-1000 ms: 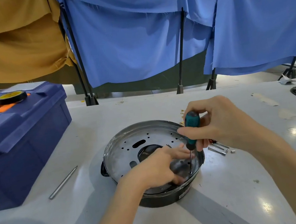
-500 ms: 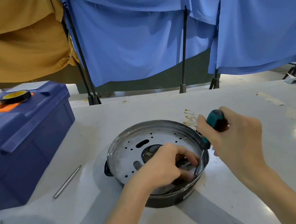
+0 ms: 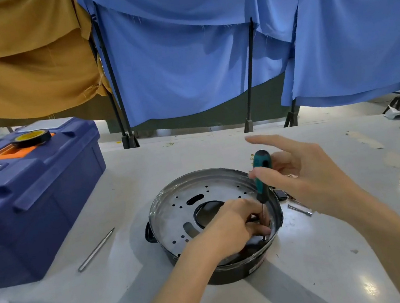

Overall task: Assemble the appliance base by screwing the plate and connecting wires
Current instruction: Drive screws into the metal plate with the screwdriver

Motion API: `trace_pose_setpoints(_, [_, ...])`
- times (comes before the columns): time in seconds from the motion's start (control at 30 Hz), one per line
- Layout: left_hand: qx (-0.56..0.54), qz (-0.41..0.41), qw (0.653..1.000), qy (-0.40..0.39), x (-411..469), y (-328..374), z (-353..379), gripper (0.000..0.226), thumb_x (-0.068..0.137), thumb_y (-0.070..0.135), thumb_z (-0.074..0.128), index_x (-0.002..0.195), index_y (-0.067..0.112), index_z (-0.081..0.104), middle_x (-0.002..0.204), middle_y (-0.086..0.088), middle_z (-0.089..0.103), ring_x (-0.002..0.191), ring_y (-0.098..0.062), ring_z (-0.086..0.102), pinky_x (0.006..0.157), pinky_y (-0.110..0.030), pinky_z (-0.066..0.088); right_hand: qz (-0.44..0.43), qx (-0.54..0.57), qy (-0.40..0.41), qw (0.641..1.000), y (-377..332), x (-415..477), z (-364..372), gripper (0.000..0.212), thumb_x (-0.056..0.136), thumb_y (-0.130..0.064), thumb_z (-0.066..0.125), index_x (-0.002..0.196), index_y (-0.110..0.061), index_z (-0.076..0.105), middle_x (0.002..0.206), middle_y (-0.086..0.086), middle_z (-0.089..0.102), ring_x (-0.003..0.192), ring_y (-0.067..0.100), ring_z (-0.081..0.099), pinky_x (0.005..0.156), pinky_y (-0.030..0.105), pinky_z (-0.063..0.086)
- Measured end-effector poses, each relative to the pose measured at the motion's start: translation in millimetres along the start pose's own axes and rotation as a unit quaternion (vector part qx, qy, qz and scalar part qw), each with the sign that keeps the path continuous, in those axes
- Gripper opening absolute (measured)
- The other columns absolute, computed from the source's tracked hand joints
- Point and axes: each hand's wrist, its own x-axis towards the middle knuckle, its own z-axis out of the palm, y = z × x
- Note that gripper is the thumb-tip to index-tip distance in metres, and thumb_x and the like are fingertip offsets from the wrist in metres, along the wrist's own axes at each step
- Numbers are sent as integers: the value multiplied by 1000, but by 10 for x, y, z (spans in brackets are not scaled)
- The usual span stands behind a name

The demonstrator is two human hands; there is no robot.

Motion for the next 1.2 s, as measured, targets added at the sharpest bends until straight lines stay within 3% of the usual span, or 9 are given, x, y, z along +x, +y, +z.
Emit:
trace_pose_setpoints(0.07, [18, 14, 1000, 8, 20, -24, -10, 9, 90, -1, 62, 96, 1, 68, 100, -14, 68, 95, -24, 67, 93, -39, 52, -5, 68, -52, 996, -4, 10, -39, 33, 90, -5, 64, 115, -27, 65, 92, -7, 76, 84, 11, 73, 78, 17, 56])
trace_pose_setpoints(0.17, [5, 26, 1000, 8, 13, -62, -18, 11, 88, -3, 63, 94, 4, 69, 94, -7, 68, 85, -11, 67, 90, -30, 54, -23, 53, -43, 997, -1, 1, -32, 21, 88, -6, 69, 103, -20, 65, 90, -8, 75, 78, 14, 73, 71, 20, 58])
trace_pose_setpoints(0.43, [74, 57, 995, 20, 35, -47, -25, 4, 81, 16, 77, 82, 15, 74, 98, 4, 66, 90, -12, 61, 86, -28, 51, -32, -176, 217, 960, 166, -65, 122, 28, 79, -16, 77, 81, -17, 49, 62, -3, 53, 55, 22, 52, 50, 32, 52])
trace_pose_setpoints(0.6, [61, 66, 996, 6, 31, -21, -48, 4, 81, 4, 75, 81, 6, 71, 102, -6, 65, 92, -19, 64, 87, -27, 51, -97, -270, 272, 919, 67, -99, 287, 39, 76, -10, 77, 71, -17, 39, 49, -10, 25, 39, 11, 21, 42, 17, 25])
trace_pose_setpoints(0.73, [79, 62, 995, 8, -10, 9, -34, 6, 79, 2, 76, 84, 2, 72, 102, -4, 64, 91, -21, 62, 83, -23, 50, -47, -185, 129, 973, -11, -44, 209, 17, 84, -39, 71, 92, -25, 66, 64, -13, 57, 53, 13, 52, 55, 29, 48])
trace_pose_setpoints(0.8, [77, 59, 995, 10, -13, -2, -38, 8, 79, 2, 77, 86, 3, 73, 96, -1, 64, 87, -18, 62, 80, -20, 48, -14, -76, 14, 997, -53, -54, 98, 39, 80, -53, 66, 117, -40, 65, 85, -10, 68, 64, 18, 63, 71, 34, 57])
trace_pose_setpoints(0.93, [74, 48, 996, 15, -10, -13, -31, 12, 78, 5, 78, 89, 8, 74, 86, 6, 65, 80, -14, 61, 77, -24, 51, -37, -84, -98, 991, -38, -101, -28, 28, 86, -36, 71, 110, -46, 61, 92, -9, 66, 66, 18, 65, 68, 36, 58])
trace_pose_setpoints(1.03, [37, 36, 999, 16, -9, -13, -34, 10, 77, -1, 78, 85, 5, 74, 106, -4, 68, 97, -22, 65, 90, -30, 52, -31, -61, -36, 997, -21, -104, 11, 20, 84, -24, 75, 81, -29, 56, 72, -1, 60, 63, 26, 64, 57, 42, 58])
trace_pose_setpoints(1.2, [32, 38, 999, 5, -12, -29, -59, 16, 76, -6, 76, 83, 8, 75, 109, 2, 66, 102, -12, 63, 91, -13, 48, 49, -33, 174, 983, 86, -133, 191, 41, 84, -16, 75, 63, -18, 39, 51, -4, 40, 45, 24, 60, 32, 14, 36])
